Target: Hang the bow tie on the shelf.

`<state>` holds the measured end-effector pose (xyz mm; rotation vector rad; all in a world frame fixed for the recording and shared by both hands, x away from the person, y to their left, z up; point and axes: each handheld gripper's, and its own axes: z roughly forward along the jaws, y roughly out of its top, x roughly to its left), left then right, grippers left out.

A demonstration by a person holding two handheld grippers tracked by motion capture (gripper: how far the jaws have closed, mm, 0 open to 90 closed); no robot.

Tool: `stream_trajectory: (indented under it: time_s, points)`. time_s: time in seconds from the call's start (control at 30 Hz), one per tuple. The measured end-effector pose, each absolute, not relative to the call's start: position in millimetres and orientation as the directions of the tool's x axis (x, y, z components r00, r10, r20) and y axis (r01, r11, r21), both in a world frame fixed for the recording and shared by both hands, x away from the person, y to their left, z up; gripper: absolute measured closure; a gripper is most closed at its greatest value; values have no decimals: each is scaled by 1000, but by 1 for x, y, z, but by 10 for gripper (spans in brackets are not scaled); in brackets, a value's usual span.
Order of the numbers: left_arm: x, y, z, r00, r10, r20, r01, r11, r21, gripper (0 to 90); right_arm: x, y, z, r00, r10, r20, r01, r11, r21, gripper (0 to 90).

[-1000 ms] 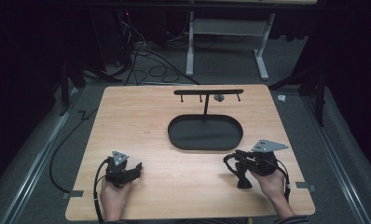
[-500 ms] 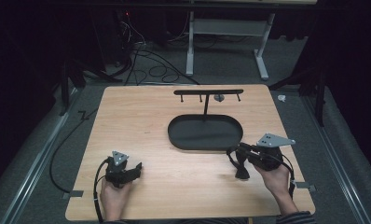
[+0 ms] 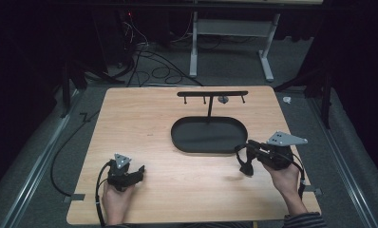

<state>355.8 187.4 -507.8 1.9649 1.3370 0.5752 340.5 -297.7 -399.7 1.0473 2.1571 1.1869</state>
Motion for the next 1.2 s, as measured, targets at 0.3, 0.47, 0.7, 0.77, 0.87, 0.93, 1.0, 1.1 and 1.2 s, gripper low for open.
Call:
stream_trajectory:
  time_s: [0.3,0.47,0.7,0.77,0.87,0.93,1.0,1.1,1.2]
  points:
    - [356,187,-508,374,927,-15,627,-241,741,285,345,-306,-388,-583,812,-26,390,308,867,810]
    - [356,187,-508,374,927,-15,626,-241,741,285,350,-310,-383,-572,820,-18,394,294,871,810]
    - [356,187,-508,374,927,-15,627,-241,741,285,359,-313,-375,-557,831,-2,403,273,873,810]
    - [356,187,-508,374,927,-15,626,-241,741,285,362,-313,-373,-553,833,0,403,268,875,810]
    - [356,187,-508,374,927,-15,627,-241,741,285,367,-314,-370,-545,838,13,414,256,873,810]
    - [356,187,-508,374,927,-15,626,-241,741,285,369,-315,-368,-545,839,10,410,256,875,810]
    - [356,187,-508,374,927,-15,626,-240,741,285,371,-315,-366,-540,841,18,411,245,878,810]
    - [356,187,-508,374,927,-15,627,-241,741,285,376,-315,-363,-541,841,19,409,243,879,810]
    - [356,187,-508,374,927,-15,627,-241,741,285,381,-315,-360,-543,840,18,410,246,878,811]
